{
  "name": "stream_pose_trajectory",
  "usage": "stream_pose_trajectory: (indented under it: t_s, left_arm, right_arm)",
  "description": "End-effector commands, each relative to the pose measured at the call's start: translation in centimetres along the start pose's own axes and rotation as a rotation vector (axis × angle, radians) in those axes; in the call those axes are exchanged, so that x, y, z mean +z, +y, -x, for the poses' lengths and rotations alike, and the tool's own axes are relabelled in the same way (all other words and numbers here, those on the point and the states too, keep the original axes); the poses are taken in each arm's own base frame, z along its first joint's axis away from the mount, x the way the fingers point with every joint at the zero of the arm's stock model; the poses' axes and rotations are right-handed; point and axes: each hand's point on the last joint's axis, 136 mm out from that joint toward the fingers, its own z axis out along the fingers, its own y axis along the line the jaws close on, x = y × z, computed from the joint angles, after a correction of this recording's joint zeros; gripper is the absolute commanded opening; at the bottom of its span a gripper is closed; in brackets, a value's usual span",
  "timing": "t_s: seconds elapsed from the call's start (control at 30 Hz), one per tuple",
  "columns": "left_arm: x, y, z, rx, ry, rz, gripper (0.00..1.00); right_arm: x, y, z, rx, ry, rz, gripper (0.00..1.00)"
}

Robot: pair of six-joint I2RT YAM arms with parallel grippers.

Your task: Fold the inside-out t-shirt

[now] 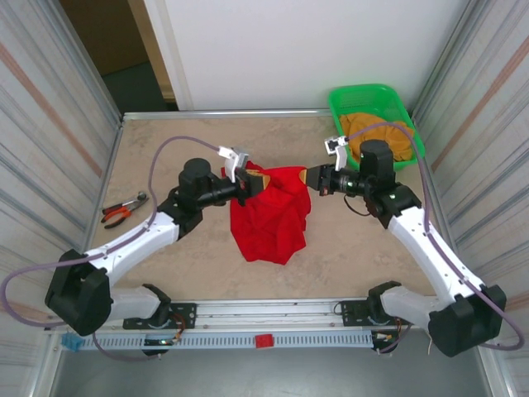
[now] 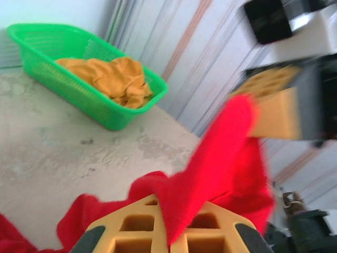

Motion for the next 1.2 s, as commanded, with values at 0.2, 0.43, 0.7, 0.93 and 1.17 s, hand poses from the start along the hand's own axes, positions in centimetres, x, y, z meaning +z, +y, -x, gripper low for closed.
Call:
stream_pose_trajectory:
  t_s: [0.2, 0.43, 0.7, 0.93, 1.17]
  left_arm:
    - [-1.3, -6.5, 4.0, -0.073, -0.022, -0.372, 0.0]
    - [-0.9, -5.1, 4.0, -0.105, -0.025, -0.353, 0.0]
    - [-1.1, -4.1, 3.9, -0.106, -0.04, -0.293, 0.0]
    - [-1.2, -4.1, 3.8, -0.107, -0.039, -0.292, 0.0]
    - [-1.2, -4.1, 3.8, -0.108, -0.038, -0.296, 0.0]
  right_arm:
    - [2.9, -2.8, -0.6, 0.094, 0.05, -0.032, 0.35]
    - [-2.3, 0.9, 0.0, 0.027, -0.04, -0.054, 0.47]
    - [-1.9, 4.4, -1.5, 0.018, -0.045, 0.027, 0.62]
    - [1.1, 4.2, -2.1, -0.023, 0.008, 0.009, 0.57]
    - [1.8, 3.8, -1.9, -0.057, 0.031, -0.007, 0.51]
